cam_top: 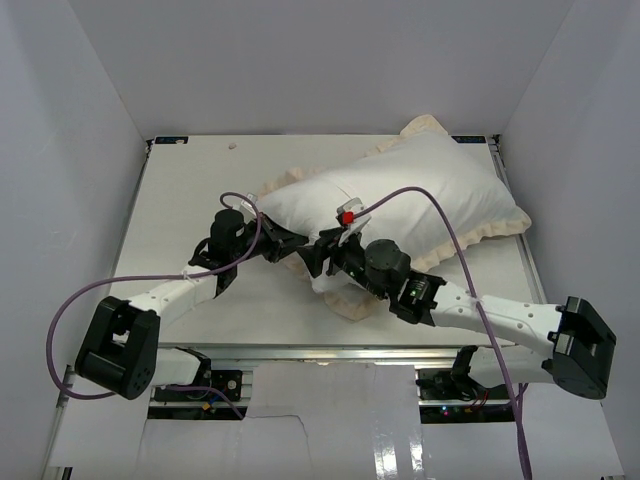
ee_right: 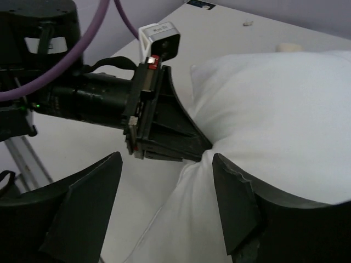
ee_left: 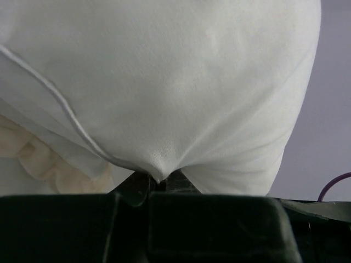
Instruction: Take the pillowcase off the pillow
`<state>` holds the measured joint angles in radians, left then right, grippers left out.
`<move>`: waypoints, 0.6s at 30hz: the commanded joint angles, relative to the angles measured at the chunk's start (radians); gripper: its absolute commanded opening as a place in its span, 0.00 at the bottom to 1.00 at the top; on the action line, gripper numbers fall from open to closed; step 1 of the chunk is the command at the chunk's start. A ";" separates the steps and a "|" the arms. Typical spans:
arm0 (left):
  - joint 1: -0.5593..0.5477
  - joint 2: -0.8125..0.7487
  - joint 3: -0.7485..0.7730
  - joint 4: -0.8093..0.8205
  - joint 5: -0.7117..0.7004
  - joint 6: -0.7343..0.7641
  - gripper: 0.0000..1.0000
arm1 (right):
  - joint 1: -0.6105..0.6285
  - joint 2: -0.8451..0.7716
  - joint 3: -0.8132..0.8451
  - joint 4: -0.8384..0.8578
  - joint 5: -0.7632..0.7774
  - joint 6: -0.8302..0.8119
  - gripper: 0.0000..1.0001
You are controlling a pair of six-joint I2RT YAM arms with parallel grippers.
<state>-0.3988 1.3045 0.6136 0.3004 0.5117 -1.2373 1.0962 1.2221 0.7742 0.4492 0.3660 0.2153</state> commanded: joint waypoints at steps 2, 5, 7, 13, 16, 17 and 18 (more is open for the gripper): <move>-0.003 -0.046 -0.008 0.121 0.016 0.002 0.00 | 0.022 -0.065 0.077 -0.105 -0.072 0.004 0.79; 0.003 -0.071 -0.031 0.115 0.008 0.025 0.00 | 0.021 -0.078 0.178 -0.286 0.021 -0.060 0.91; 0.003 -0.079 -0.044 0.112 0.010 0.042 0.00 | 0.018 -0.101 0.207 -0.317 0.076 -0.118 0.91; 0.012 -0.105 -0.049 0.071 0.028 0.097 0.00 | -0.103 -0.040 0.410 -0.397 0.148 -0.255 0.80; 0.012 -0.134 -0.051 0.045 0.021 0.136 0.00 | -0.214 0.049 0.477 -0.493 -0.026 -0.237 0.77; 0.012 -0.142 -0.051 0.037 0.016 0.150 0.00 | -0.264 0.074 0.497 -0.512 -0.059 -0.234 0.77; 0.012 -0.148 -0.049 0.025 0.011 0.162 0.00 | -0.280 0.100 0.540 -0.547 -0.071 -0.232 0.77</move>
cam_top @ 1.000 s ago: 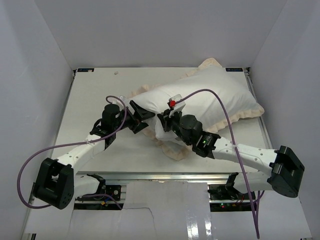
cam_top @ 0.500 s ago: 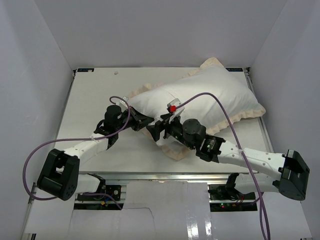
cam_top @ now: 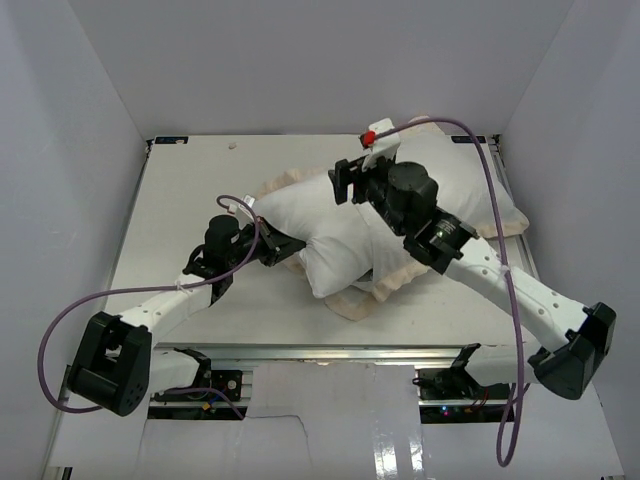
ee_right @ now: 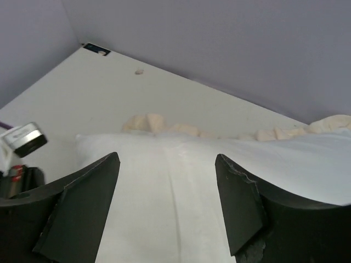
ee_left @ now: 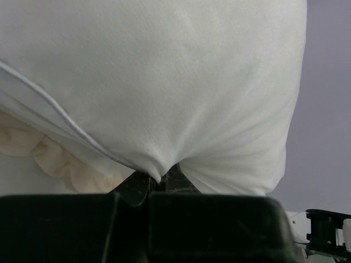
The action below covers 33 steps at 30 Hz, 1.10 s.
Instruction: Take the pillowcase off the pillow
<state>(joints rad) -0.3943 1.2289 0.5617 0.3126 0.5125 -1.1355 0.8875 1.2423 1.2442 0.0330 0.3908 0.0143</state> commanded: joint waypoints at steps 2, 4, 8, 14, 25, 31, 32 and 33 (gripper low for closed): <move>0.009 -0.088 0.012 -0.032 -0.014 0.085 0.00 | -0.088 0.150 0.106 -0.146 -0.098 -0.042 0.76; 0.009 -0.097 0.012 -0.050 -0.028 0.105 0.00 | -0.107 0.208 0.145 -0.145 -0.153 -0.034 0.75; 0.008 -0.112 0.015 -0.058 -0.019 0.114 0.00 | -0.160 0.322 0.208 -0.147 -0.199 -0.011 0.72; 0.009 -0.158 0.006 -0.082 -0.032 0.132 0.00 | -0.212 0.477 0.261 -0.151 -0.219 0.036 0.64; 0.008 -0.345 0.179 -0.386 -0.202 0.197 0.00 | -0.422 0.624 0.377 -0.151 -0.239 0.098 0.08; 0.009 -0.474 0.215 -0.521 -0.362 0.240 0.00 | -0.489 0.692 0.469 -0.162 -0.233 0.105 0.08; 0.009 -0.505 0.211 -0.532 -0.412 0.241 0.00 | -0.507 0.701 0.483 -0.171 -0.236 0.105 0.08; 0.009 -0.517 0.213 -0.543 -0.431 0.247 0.00 | -0.513 0.709 0.497 -0.182 -0.239 0.105 0.08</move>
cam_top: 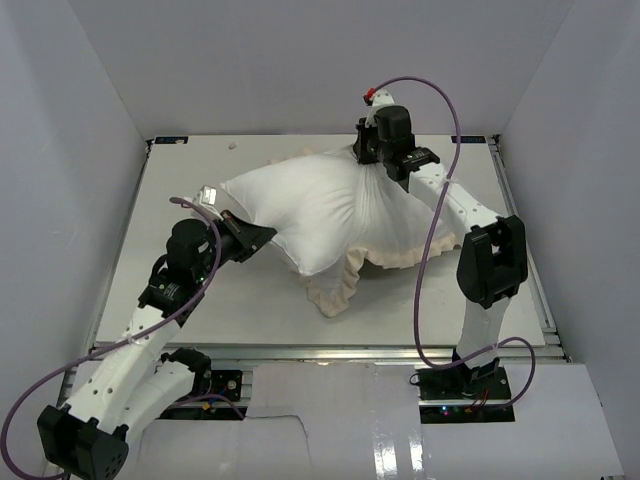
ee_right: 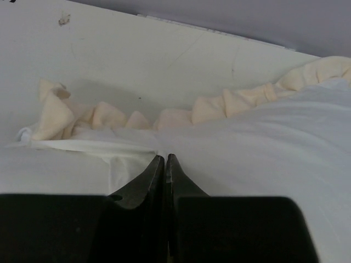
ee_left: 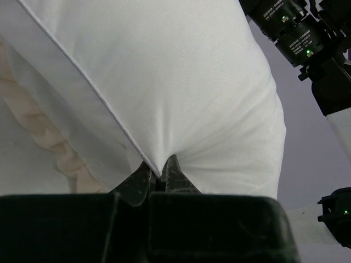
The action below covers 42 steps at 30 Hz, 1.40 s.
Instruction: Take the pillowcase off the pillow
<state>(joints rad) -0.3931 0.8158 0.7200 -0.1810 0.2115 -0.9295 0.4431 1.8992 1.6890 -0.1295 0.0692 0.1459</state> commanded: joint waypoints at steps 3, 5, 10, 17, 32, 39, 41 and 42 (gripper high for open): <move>0.008 -0.116 0.049 -0.066 -0.184 0.050 0.00 | -0.081 0.077 0.093 -0.058 0.047 -0.026 0.08; 0.008 -0.093 0.041 -0.048 -0.192 0.055 0.00 | -0.076 0.049 0.077 -0.053 -0.038 -0.029 0.14; 0.008 0.017 -0.014 0.040 -0.163 0.044 0.00 | -0.050 -0.112 0.008 -0.056 -0.155 -0.043 0.62; 0.007 0.077 -0.054 0.100 -0.135 0.043 0.00 | -0.047 -0.339 -0.139 -0.076 -0.172 -0.055 0.94; 0.007 0.079 -0.073 0.132 -0.127 0.029 0.00 | 0.190 -0.816 -0.664 -0.099 -0.223 -0.082 0.94; 0.007 0.079 -0.064 0.152 -0.086 0.000 0.00 | 0.443 -0.841 -0.821 -0.047 0.006 -0.020 0.86; 0.007 0.080 -0.050 0.135 -0.084 0.001 0.00 | 0.479 -0.815 -0.865 -0.021 0.049 0.003 0.82; 0.007 0.082 -0.028 0.127 -0.083 0.006 0.00 | 0.502 -0.799 -0.876 0.002 0.079 0.010 0.78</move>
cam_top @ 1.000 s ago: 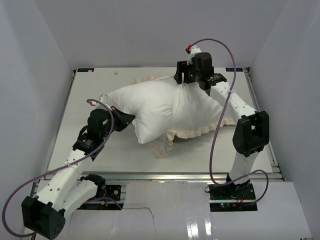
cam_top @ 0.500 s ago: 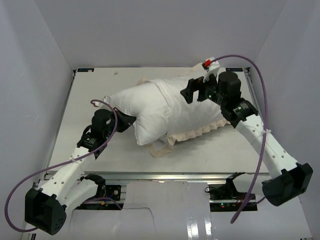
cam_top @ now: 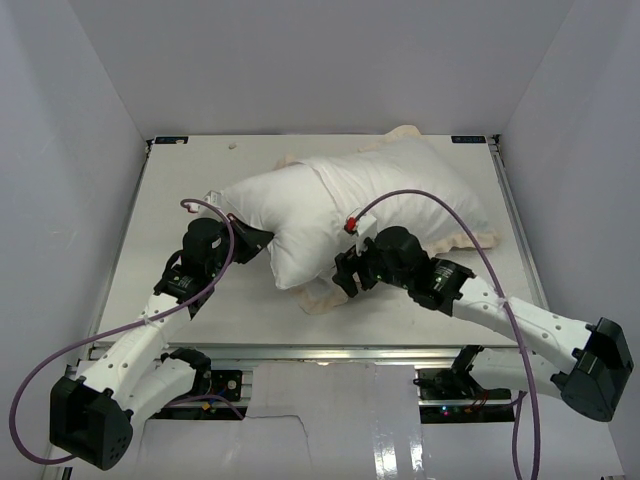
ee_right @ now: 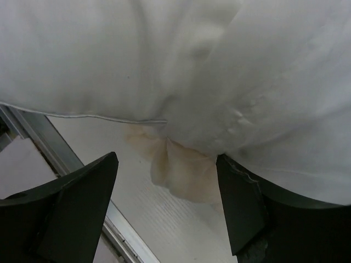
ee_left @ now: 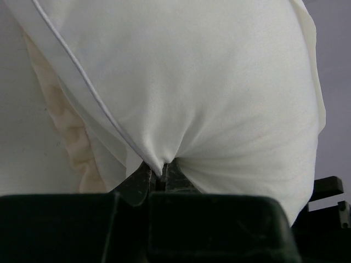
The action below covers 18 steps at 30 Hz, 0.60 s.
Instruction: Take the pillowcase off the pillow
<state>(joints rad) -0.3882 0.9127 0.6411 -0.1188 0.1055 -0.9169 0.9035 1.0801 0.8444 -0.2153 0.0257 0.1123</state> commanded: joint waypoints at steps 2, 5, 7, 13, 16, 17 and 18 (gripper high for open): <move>0.003 -0.008 0.080 0.042 0.016 0.003 0.00 | 0.058 0.075 -0.045 0.102 0.163 0.061 0.74; 0.003 0.017 0.155 -0.025 0.011 0.026 0.00 | 0.069 0.151 -0.031 0.082 0.366 0.092 0.63; 0.005 0.035 0.216 -0.048 0.022 0.038 0.00 | 0.067 0.172 -0.030 0.076 0.449 0.104 0.40; 0.040 0.126 0.472 -0.234 0.026 0.133 0.00 | -0.032 0.170 -0.080 0.158 0.487 0.173 0.08; 0.084 0.182 0.630 -0.333 0.068 0.184 0.00 | -0.110 0.156 -0.129 0.203 0.444 0.214 0.08; 0.125 0.192 0.669 -0.366 0.110 0.188 0.00 | -0.148 0.156 -0.140 0.253 0.428 0.216 0.08; 0.152 0.198 0.677 -0.377 0.137 0.184 0.00 | -0.169 0.161 -0.149 0.272 0.415 0.214 0.08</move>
<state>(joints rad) -0.3218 1.1439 1.2015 -0.4736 0.1951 -0.7815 0.8036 1.2419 0.7376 -0.0177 0.4267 0.2825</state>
